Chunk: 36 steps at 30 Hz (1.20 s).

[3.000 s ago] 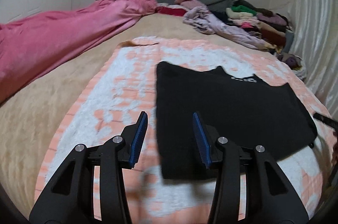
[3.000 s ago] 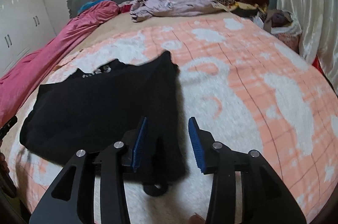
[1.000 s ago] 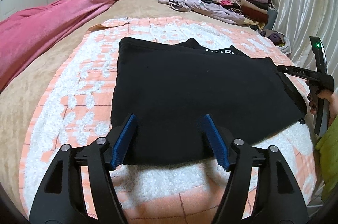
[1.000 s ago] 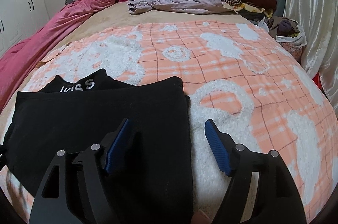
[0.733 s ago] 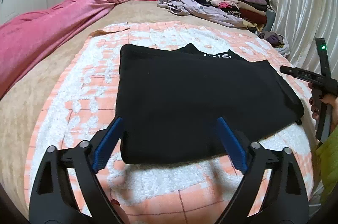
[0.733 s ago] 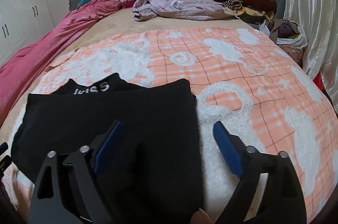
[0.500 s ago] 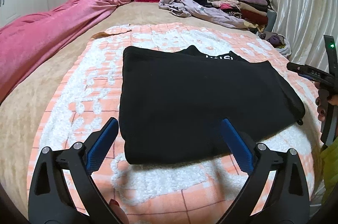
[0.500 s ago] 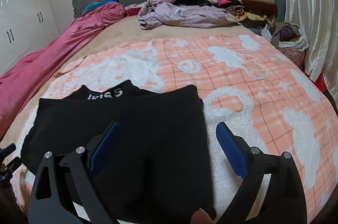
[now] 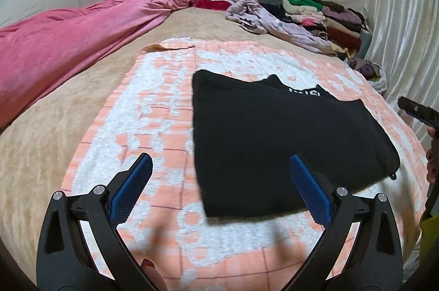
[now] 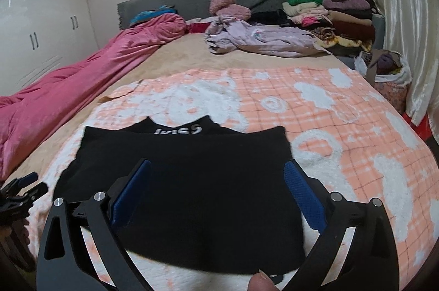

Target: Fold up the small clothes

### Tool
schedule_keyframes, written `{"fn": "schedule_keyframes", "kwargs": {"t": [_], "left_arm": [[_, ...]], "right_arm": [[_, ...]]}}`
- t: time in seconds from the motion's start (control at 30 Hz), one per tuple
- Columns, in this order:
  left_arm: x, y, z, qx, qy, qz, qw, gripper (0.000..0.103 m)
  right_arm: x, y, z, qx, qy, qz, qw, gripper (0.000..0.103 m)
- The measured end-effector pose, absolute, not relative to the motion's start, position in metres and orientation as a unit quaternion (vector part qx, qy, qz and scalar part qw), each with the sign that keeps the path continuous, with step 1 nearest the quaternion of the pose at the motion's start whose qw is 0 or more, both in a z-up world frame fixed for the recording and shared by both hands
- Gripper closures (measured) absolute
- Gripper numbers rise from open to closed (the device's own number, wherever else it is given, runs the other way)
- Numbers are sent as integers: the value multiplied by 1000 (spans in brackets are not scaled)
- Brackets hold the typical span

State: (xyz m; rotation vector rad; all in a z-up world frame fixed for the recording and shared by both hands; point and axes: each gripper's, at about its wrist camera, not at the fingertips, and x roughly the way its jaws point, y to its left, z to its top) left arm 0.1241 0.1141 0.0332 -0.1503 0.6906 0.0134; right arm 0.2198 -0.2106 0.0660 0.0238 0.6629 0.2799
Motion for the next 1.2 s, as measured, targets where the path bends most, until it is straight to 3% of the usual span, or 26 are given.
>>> {"fn": "schedule_keyframes", "kwargs": {"t": [0.73,1.2], "left_arm": [[115,165,42,-107,324,63,938,9],[117,184,33,-126,344,86,927,9]], "right_arm": [[175,-107,77,-42,314,258,913,5],[157,-31,35,-117,332,311,883,5]]}}
